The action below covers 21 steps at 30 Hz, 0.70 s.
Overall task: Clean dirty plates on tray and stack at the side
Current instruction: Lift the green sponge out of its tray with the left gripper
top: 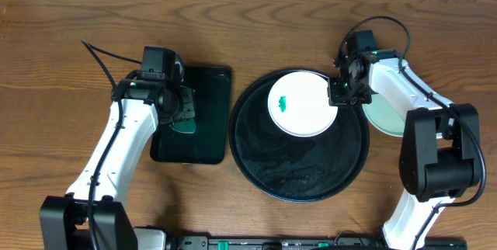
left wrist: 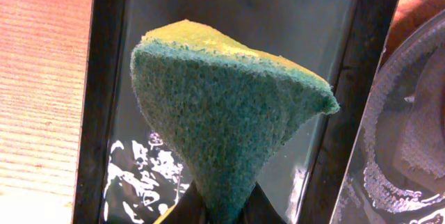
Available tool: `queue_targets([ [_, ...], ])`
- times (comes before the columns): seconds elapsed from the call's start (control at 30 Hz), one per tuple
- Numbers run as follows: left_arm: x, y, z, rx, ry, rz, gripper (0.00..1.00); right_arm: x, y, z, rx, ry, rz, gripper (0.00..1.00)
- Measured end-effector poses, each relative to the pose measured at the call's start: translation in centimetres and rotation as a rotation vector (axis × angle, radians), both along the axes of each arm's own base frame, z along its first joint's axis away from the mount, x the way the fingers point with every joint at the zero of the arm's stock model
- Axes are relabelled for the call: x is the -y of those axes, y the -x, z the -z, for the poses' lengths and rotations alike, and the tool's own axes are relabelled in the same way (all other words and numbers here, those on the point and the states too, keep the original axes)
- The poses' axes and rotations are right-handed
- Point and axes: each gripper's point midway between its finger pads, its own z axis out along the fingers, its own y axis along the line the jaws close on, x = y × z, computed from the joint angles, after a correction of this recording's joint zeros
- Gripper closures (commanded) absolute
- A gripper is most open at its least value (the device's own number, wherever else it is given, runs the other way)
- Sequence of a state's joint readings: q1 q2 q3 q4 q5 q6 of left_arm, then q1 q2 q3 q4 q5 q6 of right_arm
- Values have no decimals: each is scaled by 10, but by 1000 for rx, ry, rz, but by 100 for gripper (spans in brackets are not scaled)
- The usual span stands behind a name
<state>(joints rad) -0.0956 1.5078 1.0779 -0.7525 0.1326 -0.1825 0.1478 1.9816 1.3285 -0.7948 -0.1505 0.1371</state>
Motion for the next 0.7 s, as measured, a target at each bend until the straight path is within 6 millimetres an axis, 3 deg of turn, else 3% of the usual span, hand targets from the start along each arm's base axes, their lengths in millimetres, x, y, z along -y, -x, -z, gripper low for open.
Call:
queue_targets([
  [0.27, 0, 0, 0, 0, 0, 0, 93, 0, 0, 0, -2, -1, 0, 92],
  [0.57, 0, -2, 0, 8, 1, 0, 93, -1, 1, 0, -4, -3, 0, 96],
  [0.7, 0, -5, -1, 21, 2, 0, 93, -1, 1, 0, -4, -7, -1, 85],
])
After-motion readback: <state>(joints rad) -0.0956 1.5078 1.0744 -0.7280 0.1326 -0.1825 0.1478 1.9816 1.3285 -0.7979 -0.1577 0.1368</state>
